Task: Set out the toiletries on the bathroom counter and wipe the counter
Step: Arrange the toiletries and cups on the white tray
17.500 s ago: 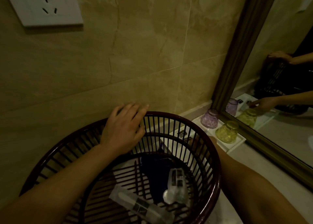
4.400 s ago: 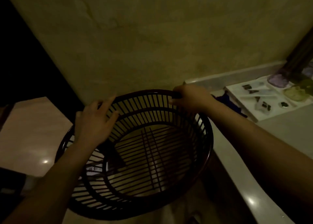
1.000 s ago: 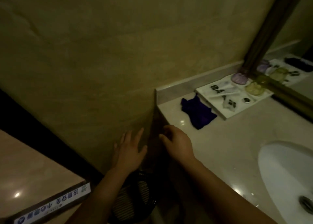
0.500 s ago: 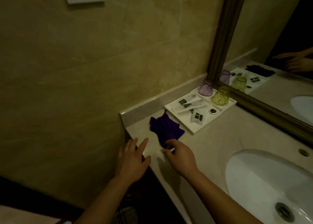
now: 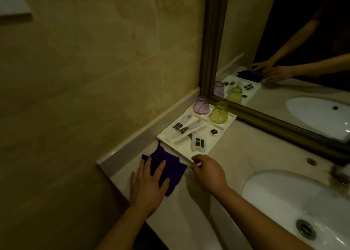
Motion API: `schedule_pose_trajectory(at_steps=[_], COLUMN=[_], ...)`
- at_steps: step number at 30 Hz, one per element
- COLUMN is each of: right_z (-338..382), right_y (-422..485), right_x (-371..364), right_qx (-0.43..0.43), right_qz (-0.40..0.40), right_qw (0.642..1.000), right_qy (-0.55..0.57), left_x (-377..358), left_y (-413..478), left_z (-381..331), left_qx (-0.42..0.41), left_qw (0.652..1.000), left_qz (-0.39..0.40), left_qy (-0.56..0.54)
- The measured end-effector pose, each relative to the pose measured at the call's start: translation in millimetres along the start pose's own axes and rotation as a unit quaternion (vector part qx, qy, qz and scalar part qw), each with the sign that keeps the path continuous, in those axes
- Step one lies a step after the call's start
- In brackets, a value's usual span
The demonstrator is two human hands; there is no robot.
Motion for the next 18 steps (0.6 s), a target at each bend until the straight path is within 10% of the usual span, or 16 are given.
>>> schedule_pose_trajectory(at_steps=[5,12,18], right_z=[-20,-38,-30], right_y=[54,78,66], right_x=[12,-7,-19], right_qx=[-0.002,0.067,0.052], right_qz=[0.005,0.21,0.135], right_qw=[0.996,0.939,0.95], right_qy=[-0.089,-0.265,-0.277], left_x=[-20,-30,-28], left_y=[37,44,46], left_z=[6,11,9], left_qx=[-0.032,-0.043,-0.039], left_qw=[0.999,0.998,0.998], left_qz=[0.008,0.004,0.006], left_qy=[0.032,0.041,0.042])
Point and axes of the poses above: each hand's wrist, its own y-axis towards the middle knuckle, its own x-axis out of the back of the hand, z = x × y, the point moved 4 cm from there along y, towards the middle knuckle, and after that the axes turned 14 degrees about x, right-handed, at the moved point
